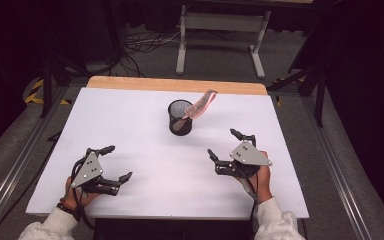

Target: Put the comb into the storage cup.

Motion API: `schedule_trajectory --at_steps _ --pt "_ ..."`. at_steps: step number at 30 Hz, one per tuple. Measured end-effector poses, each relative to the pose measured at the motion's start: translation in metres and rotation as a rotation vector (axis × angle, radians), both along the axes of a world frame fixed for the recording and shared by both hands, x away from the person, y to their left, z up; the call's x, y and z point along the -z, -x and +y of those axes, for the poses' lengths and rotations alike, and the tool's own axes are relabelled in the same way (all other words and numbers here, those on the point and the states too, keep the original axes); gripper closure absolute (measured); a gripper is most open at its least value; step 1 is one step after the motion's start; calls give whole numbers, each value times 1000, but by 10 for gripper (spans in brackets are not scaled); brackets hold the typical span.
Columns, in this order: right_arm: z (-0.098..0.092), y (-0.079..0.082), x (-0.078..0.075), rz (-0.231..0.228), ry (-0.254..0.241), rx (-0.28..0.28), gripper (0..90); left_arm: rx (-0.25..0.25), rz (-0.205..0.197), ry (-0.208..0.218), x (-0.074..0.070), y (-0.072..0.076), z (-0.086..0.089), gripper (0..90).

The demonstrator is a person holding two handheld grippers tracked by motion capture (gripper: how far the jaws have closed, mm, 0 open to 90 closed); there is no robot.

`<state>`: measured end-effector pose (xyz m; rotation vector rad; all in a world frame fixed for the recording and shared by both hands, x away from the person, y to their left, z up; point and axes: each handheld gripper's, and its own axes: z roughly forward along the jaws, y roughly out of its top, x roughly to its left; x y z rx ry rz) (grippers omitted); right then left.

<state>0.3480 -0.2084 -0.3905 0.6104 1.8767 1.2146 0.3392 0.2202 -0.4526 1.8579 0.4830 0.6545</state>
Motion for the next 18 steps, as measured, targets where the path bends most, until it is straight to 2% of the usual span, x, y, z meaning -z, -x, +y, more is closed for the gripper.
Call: schedule_trajectory --at_steps 12,18 --pt "-17 14 10 -11 7 2 100 1 -2 -3 0 1 0 34" --pt "-23 19 20 7 14 -4 102 -2 1 6 0 0 0 33"
